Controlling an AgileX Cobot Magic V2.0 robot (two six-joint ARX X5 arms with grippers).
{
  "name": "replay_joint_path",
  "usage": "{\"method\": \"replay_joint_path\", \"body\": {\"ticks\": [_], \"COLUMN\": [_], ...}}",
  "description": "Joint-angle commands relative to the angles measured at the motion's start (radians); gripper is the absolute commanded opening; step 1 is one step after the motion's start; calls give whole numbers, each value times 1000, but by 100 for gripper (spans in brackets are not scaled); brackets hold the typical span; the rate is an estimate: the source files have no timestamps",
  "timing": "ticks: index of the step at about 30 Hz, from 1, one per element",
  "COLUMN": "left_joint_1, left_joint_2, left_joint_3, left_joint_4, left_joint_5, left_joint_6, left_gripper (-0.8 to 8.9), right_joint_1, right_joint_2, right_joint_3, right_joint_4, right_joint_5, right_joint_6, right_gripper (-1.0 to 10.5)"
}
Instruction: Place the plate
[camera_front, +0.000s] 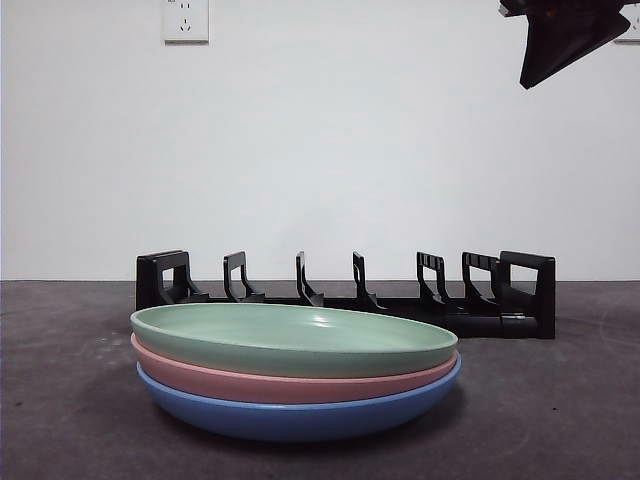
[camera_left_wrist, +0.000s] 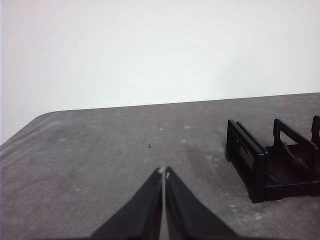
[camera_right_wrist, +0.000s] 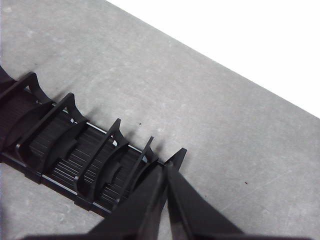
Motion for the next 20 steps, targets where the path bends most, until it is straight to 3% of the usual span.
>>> {"method": "replay_joint_path", "body": {"ticks": [1, 4, 8, 15, 20], "left_joint_1": [2, 2, 2, 2, 2], "left_joint_2": [-2, -2, -2, -2, -2], "left_joint_3": [-20, -20, -20, -20, -20], "left_joint_4": [11, 11, 11, 11, 11], "left_joint_5": [-2, -2, -2, -2, -2], "left_joint_6": [-4, -4, -4, -4, -4], "left_gripper": [7, 7, 7, 7, 7], "right_joint_1": [-8, -50, -126, -206, -261], "right_joint_2": [-6, -87, -350, -791, -990], "right_joint_3": [8, -90, -424, -754, -894], "right_joint_4": [10, 101, 279, 280, 269], "right_joint_5": [2, -20, -20, -18, -10], "right_joint_6": [21, 37, 105, 109, 137], "right_gripper": [16, 16, 16, 16, 16]}}
